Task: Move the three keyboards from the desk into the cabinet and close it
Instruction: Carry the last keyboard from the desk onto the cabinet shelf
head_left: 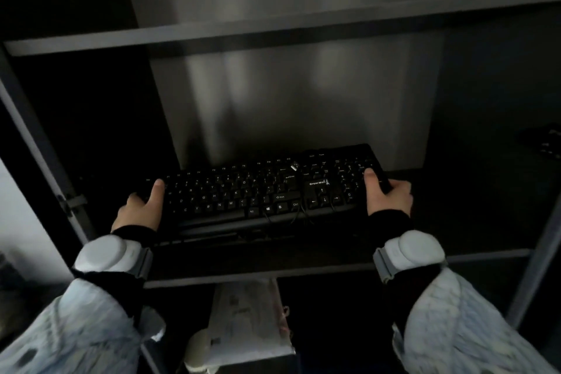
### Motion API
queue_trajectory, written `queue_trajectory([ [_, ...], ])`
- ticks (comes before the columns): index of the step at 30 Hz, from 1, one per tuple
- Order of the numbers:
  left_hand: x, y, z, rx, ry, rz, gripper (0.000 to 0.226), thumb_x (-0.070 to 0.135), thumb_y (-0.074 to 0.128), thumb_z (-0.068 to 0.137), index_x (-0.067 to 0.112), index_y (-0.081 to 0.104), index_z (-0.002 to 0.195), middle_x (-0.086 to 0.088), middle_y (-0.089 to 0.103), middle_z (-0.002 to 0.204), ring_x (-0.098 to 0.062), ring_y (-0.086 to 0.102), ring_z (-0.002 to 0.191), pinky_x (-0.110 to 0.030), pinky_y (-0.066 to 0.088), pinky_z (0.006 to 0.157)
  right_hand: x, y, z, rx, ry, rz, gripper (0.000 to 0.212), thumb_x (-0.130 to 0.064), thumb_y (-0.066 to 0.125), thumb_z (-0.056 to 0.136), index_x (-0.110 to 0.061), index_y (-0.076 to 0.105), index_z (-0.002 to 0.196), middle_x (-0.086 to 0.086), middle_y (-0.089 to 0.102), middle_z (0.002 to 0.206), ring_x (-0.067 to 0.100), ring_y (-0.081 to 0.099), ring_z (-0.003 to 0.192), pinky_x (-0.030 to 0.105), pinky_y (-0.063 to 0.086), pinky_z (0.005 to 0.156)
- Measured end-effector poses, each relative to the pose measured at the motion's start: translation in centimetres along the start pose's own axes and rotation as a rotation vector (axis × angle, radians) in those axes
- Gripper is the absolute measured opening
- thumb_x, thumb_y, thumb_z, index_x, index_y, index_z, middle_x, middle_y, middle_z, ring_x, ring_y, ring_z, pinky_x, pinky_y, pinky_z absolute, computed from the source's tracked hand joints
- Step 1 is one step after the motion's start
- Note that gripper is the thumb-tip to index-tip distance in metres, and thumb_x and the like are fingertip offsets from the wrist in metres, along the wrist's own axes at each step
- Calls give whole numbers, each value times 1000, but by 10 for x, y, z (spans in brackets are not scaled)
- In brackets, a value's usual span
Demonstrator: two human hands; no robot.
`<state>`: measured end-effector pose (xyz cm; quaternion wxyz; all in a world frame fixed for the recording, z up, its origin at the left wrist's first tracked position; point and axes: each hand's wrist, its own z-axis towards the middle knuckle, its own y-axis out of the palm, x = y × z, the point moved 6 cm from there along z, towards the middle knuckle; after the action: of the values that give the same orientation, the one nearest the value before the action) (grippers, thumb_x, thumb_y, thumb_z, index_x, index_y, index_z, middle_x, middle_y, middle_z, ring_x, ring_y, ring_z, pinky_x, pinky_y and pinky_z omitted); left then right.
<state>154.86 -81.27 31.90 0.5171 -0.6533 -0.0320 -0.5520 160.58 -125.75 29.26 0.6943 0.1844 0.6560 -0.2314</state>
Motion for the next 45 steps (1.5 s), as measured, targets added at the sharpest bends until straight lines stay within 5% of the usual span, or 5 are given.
queue_trajectory([
  [7, -8, 20, 52, -44, -23, 178, 85, 65, 29, 88, -3, 37, 140, -30, 46, 139, -45, 47, 126, -45, 38, 104, 3, 63, 14, -25, 20, -116, 72, -57, 59, 75, -7, 44, 124, 18, 44, 130, 37, 48, 117, 41, 40, 97],
  [21, -7, 38, 69, 10, 134, 218, 72, 52, 29, 94, -3, 41, 138, -33, 43, 139, -45, 43, 128, -46, 35, 106, 4, 85, 9, 20, -73, -376, 67, -53, 55, 82, -2, 43, 125, 20, 46, 130, 37, 44, 121, 47, 40, 99],
  [33, 0, 42, 60, 68, 334, 244, 55, 36, 36, 97, -2, 49, 134, -24, 46, 142, -37, 38, 135, -40, 28, 113, 7, 88, 13, -275, -71, -275, 71, -51, 48, 88, -12, 29, 143, 19, 40, 142, 35, 42, 128, 40, 37, 106],
  [40, 11, 38, 53, 69, 385, 214, 53, 35, 34, 98, 1, 47, 137, -20, 36, 151, -33, 22, 145, -38, 15, 119, 1, 84, 9, -220, -101, -283, 74, -50, 45, 90, -15, 19, 149, 18, 25, 152, 35, 28, 139, 42, 27, 113],
  [45, 38, 29, 33, 107, 444, 99, 50, 35, 35, 98, 2, 56, 128, -25, 49, 138, -38, 40, 132, -40, 29, 113, -25, 74, -7, -153, -261, -253, 68, -44, 48, 90, -10, 26, 146, 17, 30, 150, 32, 30, 138, 43, 25, 114],
])
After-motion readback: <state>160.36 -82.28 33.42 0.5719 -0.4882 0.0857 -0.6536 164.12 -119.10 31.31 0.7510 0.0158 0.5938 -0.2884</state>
